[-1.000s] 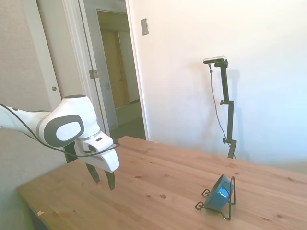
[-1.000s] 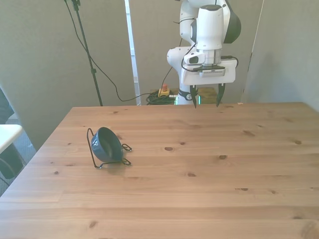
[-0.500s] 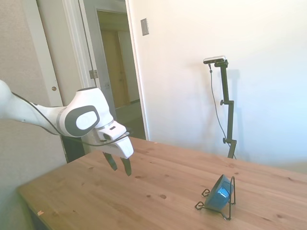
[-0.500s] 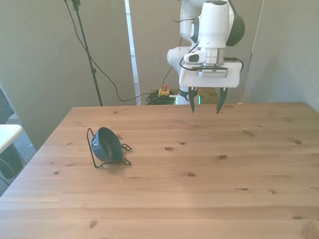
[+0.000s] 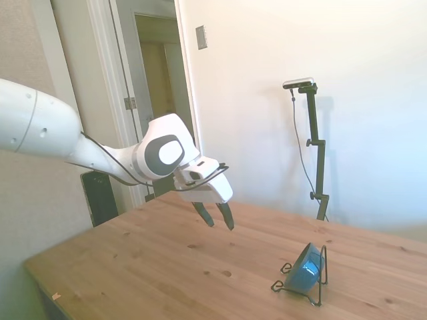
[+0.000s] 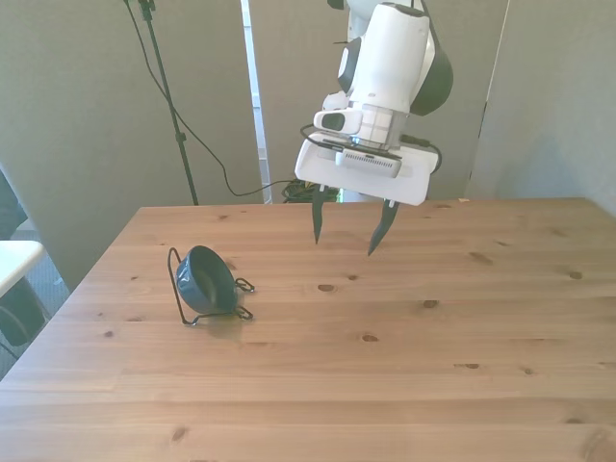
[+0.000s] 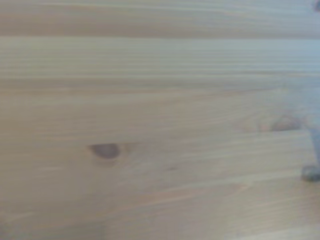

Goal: Unload the bowl

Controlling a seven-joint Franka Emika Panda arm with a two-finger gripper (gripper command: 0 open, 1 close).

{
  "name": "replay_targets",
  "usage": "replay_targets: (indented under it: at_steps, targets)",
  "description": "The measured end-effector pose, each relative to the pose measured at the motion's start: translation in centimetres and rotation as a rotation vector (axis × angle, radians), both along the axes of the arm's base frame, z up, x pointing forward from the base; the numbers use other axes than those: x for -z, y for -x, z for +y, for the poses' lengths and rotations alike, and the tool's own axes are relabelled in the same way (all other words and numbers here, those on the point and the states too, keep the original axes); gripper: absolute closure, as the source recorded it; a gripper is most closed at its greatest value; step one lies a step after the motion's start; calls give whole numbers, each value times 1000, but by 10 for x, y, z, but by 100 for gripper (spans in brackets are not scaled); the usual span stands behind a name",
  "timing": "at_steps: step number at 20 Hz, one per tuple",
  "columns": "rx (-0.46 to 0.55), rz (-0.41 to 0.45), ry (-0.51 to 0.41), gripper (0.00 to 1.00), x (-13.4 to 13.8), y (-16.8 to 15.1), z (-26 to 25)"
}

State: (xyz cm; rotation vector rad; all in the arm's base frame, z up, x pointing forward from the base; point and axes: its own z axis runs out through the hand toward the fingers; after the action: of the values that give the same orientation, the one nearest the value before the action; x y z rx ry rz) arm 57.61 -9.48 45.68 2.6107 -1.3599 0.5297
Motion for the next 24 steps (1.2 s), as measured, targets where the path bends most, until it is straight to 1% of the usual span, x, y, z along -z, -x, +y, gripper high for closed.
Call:
replay_targets:
  at_steps: [4,6,9,15,17,21,24]
  targets:
    - [57,-8,55,0,4,-12,-24]
    - [109,-35,69,0,-2,-14,-31]
    - [117,-36,99,0,-1,-14,-34]
    - [191,3,217,0,21,-10,-62]
    - [220,3,248,0,25,-11,-75]
    - [263,-15,303,0,19,-17,-102]
    - [282,-5,335,0,20,-22,-115]
